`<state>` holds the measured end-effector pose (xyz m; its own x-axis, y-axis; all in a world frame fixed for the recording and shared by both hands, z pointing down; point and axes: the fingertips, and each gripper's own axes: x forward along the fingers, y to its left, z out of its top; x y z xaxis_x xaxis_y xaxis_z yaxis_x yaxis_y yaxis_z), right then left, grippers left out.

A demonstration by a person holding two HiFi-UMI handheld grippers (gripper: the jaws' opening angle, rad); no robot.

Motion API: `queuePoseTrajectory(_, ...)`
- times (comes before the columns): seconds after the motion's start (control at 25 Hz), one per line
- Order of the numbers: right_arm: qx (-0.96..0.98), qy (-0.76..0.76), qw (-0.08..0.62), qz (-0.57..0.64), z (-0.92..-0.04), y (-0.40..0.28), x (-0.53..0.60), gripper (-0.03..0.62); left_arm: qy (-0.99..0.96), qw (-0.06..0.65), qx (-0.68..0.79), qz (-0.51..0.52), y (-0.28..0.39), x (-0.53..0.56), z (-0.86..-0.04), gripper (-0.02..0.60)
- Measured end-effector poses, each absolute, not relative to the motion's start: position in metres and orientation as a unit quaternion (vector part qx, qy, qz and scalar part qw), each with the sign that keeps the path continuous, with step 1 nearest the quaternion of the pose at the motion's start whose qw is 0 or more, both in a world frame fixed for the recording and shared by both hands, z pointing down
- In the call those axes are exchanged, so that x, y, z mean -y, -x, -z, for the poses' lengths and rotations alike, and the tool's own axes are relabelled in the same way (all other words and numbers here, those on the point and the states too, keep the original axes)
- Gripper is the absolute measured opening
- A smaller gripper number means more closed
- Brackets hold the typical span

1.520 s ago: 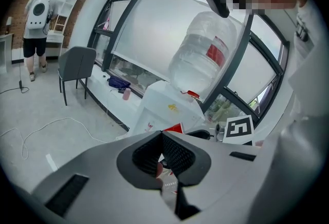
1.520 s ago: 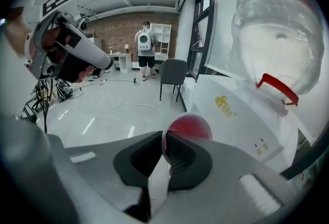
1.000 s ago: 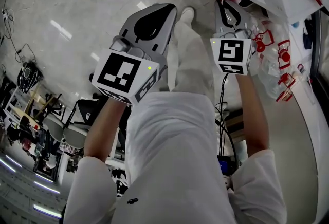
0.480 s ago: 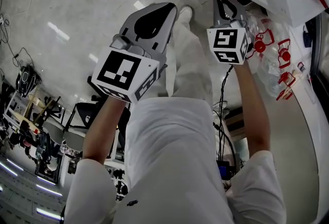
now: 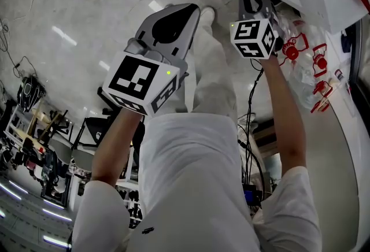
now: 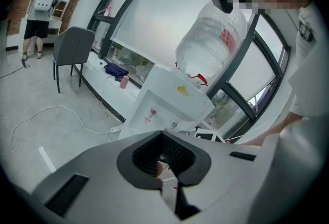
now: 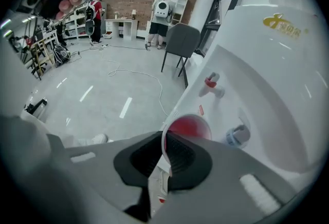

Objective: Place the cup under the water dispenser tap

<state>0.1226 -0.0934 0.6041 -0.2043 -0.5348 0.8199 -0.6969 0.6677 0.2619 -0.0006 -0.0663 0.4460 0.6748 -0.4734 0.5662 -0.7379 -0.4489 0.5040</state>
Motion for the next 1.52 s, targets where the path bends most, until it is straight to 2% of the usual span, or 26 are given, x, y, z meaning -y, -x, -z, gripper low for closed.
queuePoseTrajectory(1.52,0.675,-0.407,0.602,-0.126,-0.722,-0.177,0.12,0.029,-0.827,0.389,0.36,-0.187,-0.006,0.063,-0.481,-0.002)
